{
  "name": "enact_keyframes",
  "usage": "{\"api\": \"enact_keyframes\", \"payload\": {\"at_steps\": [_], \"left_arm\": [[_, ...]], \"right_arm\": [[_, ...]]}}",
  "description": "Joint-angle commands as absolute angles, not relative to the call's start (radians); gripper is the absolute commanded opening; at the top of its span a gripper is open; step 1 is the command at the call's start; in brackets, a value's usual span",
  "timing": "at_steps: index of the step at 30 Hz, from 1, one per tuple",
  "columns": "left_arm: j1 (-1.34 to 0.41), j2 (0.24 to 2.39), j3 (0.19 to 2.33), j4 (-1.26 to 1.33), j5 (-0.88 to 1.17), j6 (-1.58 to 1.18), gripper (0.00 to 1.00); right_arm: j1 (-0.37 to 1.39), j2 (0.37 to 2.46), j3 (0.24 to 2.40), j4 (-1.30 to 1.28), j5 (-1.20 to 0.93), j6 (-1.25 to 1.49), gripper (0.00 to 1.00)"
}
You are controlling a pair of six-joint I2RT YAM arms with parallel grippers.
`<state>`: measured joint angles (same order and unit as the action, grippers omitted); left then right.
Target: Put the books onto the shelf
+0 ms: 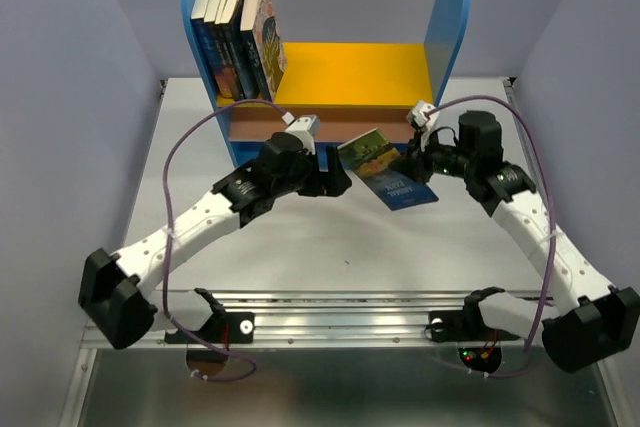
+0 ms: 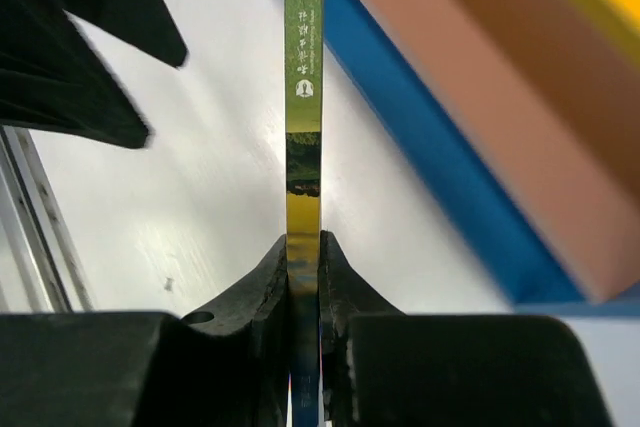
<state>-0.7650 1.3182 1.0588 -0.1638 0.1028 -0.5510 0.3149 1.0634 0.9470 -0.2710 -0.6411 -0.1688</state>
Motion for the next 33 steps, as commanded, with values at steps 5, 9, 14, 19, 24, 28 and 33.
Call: {"api": "enact_keyframes", "payload": {"at_steps": [5,9,14,19,24,28,33], "left_arm": [[-0.775,0.972,0.916,-0.167,0.283,-0.387,0.99],[-0.784,0.913,0.911,-0.074,0.339,-0.339,0.99],[-0.785,0.982,1.032,-0.106,0.307,-0.221,0.99],[-0.787,1.075,1.086,-0.074,0.412,-0.054,0.99],[-0.787,1.123,1.060,-0.022,0.454,0.024,0.99],[-0.787,1.105,0.975,0.040,0.531,0.006,0.99],[-0.788,1.068,0.881,0.129,0.601,-0.069,0.99]], "right_arm": [[0.356,1.460,1.546,-1.110,-0.817,-1.103,0.01],[0.383,1.520,1.686,-1.337,-0.828,-1.340,0.01],[0.570,1.514,1.724,-1.387,-0.637,-1.342,0.01],[0.612,1.535,1.706,-1.388,-0.650,-1.356,0.01],[0.624,1.563,1.715,-1.387,-0.650,-1.350,0.01],[0.624,1.554,1.718,-1.364,-0.664,-1.327,0.01],[0.624,1.571,1.713,-1.350,-0.663,-1.310,0.01]]}}
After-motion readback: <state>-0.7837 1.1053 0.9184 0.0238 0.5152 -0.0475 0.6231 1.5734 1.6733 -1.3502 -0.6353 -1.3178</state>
